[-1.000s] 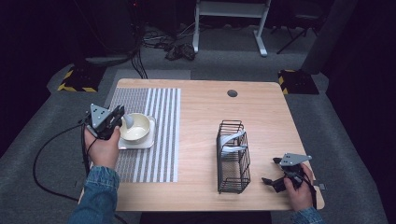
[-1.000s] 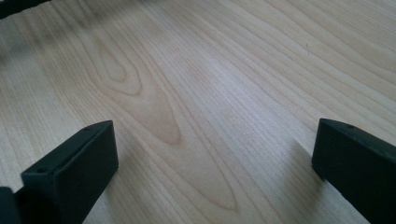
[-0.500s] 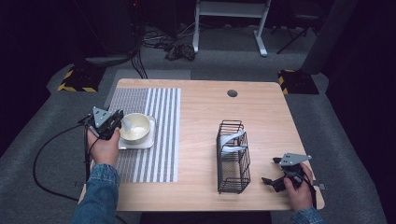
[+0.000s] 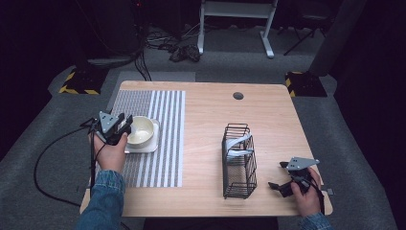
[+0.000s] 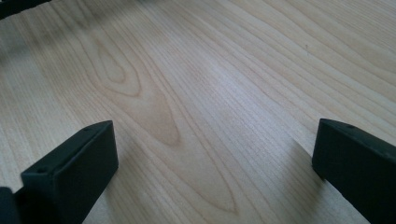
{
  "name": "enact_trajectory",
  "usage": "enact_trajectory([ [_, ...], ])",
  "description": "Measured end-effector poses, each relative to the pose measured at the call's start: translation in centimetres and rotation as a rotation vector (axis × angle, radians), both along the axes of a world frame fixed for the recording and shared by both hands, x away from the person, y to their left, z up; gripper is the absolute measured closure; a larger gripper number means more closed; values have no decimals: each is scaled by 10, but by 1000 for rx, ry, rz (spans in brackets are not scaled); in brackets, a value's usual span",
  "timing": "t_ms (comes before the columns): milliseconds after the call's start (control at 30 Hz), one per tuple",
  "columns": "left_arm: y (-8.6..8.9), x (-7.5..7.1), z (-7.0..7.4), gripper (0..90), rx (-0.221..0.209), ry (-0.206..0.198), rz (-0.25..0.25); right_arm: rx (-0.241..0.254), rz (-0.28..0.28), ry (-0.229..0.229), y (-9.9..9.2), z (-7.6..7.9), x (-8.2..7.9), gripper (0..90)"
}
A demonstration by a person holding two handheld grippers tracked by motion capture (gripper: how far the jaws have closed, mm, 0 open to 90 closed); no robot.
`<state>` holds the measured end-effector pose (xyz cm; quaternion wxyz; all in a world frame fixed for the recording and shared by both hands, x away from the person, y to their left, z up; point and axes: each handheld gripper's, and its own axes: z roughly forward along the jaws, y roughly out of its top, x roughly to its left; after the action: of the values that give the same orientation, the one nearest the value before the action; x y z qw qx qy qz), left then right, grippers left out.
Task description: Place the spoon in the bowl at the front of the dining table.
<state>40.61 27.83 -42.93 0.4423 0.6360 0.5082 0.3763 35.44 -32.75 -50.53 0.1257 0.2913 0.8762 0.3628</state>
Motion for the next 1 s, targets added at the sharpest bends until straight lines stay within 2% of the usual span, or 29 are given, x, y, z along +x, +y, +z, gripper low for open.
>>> enact_trajectory([
  [100,-6,1,-1,604,-12,9,-17,0,0,1,0,0,0,2],
  [467,-29,0,-3,518,24,35,-58,0,0,1,0,0,0,2],
  [533,-33,0,-3,506,16,41,-68,0,0,0,0,0,0,2],
  [1000,-53,1,-12,478,42,84,-111,0,0,0,0,0,0,2],
])
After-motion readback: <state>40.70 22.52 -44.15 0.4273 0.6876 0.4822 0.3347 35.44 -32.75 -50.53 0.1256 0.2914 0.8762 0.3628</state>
